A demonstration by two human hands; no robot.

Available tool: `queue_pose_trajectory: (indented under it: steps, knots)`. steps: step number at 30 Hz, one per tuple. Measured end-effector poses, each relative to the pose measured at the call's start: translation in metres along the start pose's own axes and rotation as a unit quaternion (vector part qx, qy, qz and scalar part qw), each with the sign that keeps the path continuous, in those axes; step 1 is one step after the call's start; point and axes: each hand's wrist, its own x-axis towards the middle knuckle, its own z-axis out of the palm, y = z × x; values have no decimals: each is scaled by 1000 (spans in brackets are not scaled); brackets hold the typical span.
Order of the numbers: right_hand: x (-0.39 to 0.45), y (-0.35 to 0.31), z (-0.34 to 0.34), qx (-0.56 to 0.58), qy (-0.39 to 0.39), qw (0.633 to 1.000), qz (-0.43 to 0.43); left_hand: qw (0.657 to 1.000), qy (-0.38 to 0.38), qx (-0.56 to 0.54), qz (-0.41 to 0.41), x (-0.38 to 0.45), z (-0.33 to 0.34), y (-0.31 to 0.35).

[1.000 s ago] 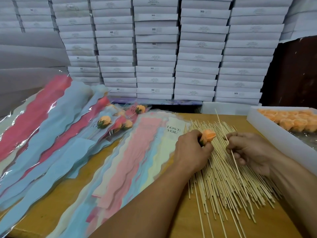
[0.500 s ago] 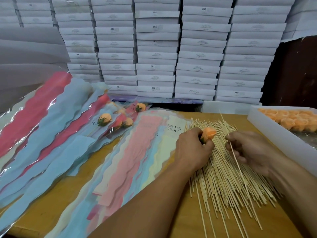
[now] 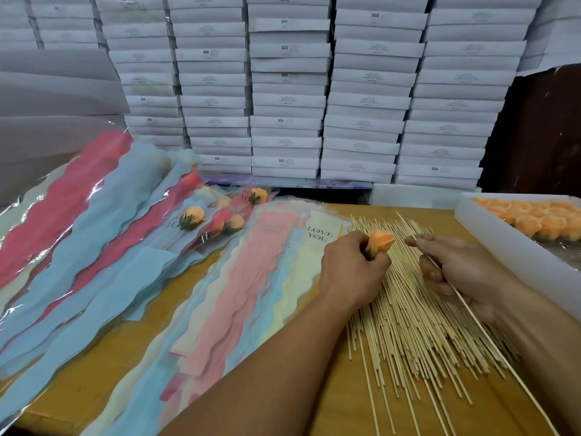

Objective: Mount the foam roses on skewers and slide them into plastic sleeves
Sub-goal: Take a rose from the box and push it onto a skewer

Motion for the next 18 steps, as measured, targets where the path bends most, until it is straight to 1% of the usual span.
queue_pose_trajectory:
  steps: [6,14,16,18]
  knots:
    - [-3,-3,4,7,-4,1000,15,999,24,-42,-6,1,-3,1]
    - [-2,1,8,6,-9,1000,-6,985,37,-152,-75,7,-3,-1]
    - [-1,2,11,-1,4,1000,-17,975,31,-193,-105,9,-4,-3]
    - [-2,3,15,-16,14,999,-38,954,22,-260,-144,10,-4,-3]
